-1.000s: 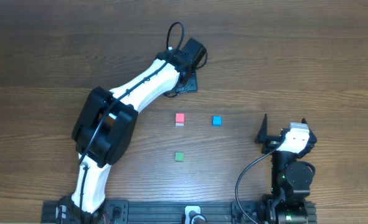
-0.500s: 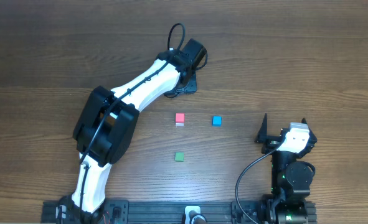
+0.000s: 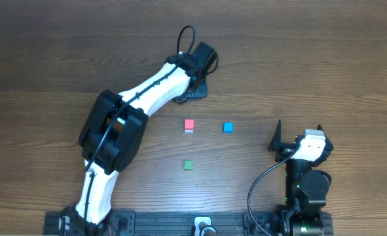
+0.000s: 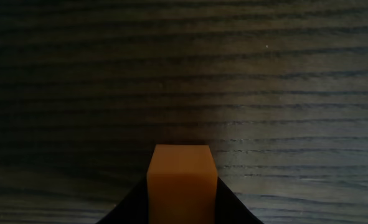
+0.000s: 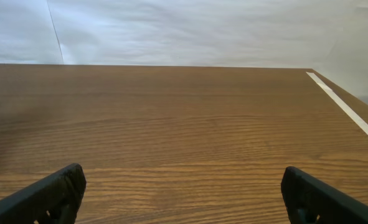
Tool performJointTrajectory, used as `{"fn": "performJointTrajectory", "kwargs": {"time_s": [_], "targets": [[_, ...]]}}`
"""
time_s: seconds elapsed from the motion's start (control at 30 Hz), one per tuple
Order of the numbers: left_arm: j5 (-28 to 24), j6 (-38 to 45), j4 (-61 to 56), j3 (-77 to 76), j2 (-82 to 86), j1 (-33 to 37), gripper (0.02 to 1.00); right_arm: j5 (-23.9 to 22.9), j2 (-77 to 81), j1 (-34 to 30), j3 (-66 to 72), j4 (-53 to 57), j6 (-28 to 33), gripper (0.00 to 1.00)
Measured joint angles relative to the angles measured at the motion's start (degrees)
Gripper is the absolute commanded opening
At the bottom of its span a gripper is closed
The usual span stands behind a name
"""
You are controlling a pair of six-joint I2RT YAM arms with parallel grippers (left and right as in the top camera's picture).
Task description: Stack Cubes
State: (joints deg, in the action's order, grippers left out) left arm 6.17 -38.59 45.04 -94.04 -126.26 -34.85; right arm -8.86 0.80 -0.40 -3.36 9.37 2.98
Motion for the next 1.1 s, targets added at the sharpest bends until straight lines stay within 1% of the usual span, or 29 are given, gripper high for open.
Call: {"fn": "performJointTrajectory", "kwargs": {"time_s": [0.17, 0.4, 0.53, 0.63, 0.77, 0.9, 1.0, 1.1], "targets": [[0.0, 0.0, -0.3, 0.0, 0.0, 0.0, 0.176, 0.0, 0.0, 0.0, 0.0, 0.0, 0.0, 0.991], [0.0, 0.0, 0.0, 0.0, 0.1, -0.1, 0.148, 0.0, 0.0, 0.0, 0.0, 0.0, 0.0, 0.991], [0.0, 0.0, 3.7, 0.1, 2.8, -0.2, 0.123, 0.0, 0.0, 0.0, 0.0, 0.0, 0.1, 0.993], [0.1, 0.0, 7.7, 0.1, 8.2, -0.7, 0.117, 0.0, 0.0, 0.0, 0.0, 0.0, 0.0, 0.993], [0.7, -1.1, 11.8, 0.2, 16.7, -3.3, 0.115, 0.0, 0.0, 0.0, 0.0, 0.0, 0.0, 0.993], [1.4, -3.9, 11.3, 5.0, 23.4, -7.5, 0.110, 0.0, 0.0, 0.0, 0.0, 0.0, 0.0, 0.991], [1.7, -5.9, 9.1, 10.7, 24.5, -9.8, 0.112, 0.0, 0.0, 0.0, 0.0, 0.0, 0.0, 0.991], [1.8, -7.0, 7.8, 14.8, 24.0, -10.3, 0.110, 0.0, 0.0, 0.0, 0.0, 0.0, 0.0, 0.993]]}}
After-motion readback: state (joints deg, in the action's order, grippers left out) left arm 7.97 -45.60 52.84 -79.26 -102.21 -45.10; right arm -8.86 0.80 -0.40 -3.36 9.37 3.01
